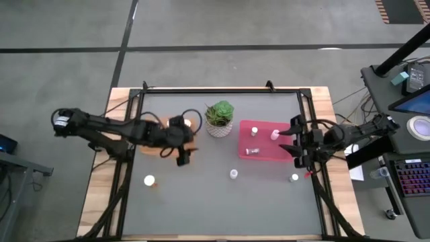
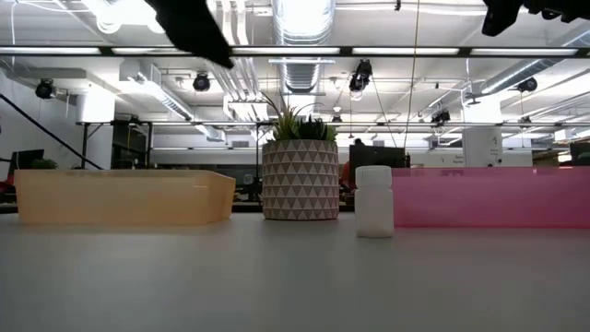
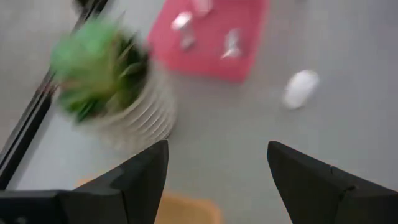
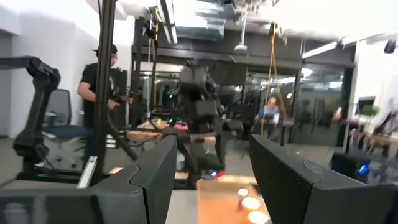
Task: Pick and place medicine bottles into bin by pill shape (circle, oval)
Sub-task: Put the small blue pill bottle in the pink bin
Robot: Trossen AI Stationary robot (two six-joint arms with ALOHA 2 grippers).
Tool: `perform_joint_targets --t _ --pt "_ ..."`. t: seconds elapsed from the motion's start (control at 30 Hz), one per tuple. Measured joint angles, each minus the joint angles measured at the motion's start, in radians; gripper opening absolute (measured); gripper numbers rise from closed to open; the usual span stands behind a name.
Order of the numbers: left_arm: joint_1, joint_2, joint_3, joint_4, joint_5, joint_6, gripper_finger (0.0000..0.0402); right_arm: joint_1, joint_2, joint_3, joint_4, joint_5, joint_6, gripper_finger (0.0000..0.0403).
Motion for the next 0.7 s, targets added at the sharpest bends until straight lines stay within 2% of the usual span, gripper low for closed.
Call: perform_joint_targets --t 0.27,0.7 --pt "-0.165 0.000 -0.057 0.261 -0.060 0.153 0.0258 0.000 0.066 0.002 0.010 0.000 0.144 0.0194" --pt "-0.287 0.000 -0.078 0.188 -0.048 -0.041 0.0258 0.000 0.226 0.097 0.002 0.000 0.214 0.0194"
